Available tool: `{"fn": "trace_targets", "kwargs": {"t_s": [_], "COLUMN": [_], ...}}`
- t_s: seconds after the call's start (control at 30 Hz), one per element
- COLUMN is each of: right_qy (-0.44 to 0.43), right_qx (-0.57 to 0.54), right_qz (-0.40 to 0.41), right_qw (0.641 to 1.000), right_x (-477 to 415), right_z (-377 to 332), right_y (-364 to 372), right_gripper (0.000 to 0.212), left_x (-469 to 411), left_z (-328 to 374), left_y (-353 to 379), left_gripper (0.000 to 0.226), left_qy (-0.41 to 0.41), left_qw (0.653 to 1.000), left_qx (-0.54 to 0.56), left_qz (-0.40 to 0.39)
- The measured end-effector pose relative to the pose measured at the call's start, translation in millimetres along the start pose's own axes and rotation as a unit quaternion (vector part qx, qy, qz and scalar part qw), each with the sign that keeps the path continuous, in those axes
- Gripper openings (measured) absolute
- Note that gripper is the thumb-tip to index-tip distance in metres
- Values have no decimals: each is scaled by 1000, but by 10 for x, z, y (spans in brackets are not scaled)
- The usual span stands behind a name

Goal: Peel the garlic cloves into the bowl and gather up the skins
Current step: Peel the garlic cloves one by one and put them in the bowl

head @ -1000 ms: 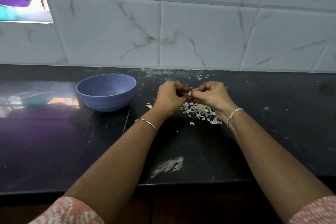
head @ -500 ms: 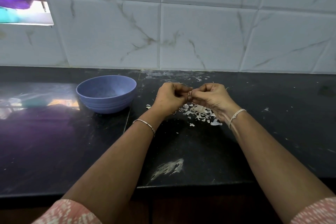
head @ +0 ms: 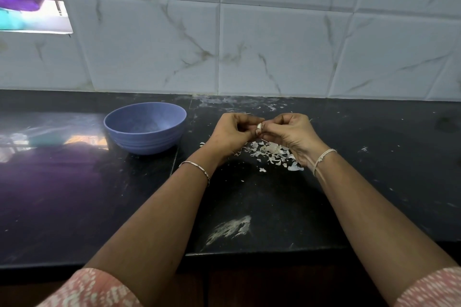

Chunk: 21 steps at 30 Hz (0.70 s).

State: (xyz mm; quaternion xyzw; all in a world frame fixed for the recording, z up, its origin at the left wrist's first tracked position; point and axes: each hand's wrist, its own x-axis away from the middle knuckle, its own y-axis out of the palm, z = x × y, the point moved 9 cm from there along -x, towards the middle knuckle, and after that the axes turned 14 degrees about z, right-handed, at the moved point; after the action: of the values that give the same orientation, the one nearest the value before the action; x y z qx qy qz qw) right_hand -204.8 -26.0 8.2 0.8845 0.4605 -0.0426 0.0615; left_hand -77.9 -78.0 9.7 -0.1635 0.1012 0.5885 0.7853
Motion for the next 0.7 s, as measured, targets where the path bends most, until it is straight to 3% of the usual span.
{"fn": "trace_targets", "kwargs": {"t_s": [0.3, 0.47, 0.7], "right_qy": [-34, -29, -207], "right_qx": [-12, -53, 129], "right_qz": [9, -27, 26], "right_qw": [999, 998, 969], "right_x": [18, 42, -5], "right_z": [-59, -119, -262], "right_y": [1, 29, 11], "right_gripper": [18, 14, 8], "left_x": [-30, -30, -23], "left_z": [-21, -34, -97], "left_y": [10, -41, -13], "left_gripper": [31, 24, 18], "left_qy": [7, -16, -56], "left_qw": [1000, 997, 991], "left_qx": [4, 74, 120], "left_qz": [17, 31, 25]}}
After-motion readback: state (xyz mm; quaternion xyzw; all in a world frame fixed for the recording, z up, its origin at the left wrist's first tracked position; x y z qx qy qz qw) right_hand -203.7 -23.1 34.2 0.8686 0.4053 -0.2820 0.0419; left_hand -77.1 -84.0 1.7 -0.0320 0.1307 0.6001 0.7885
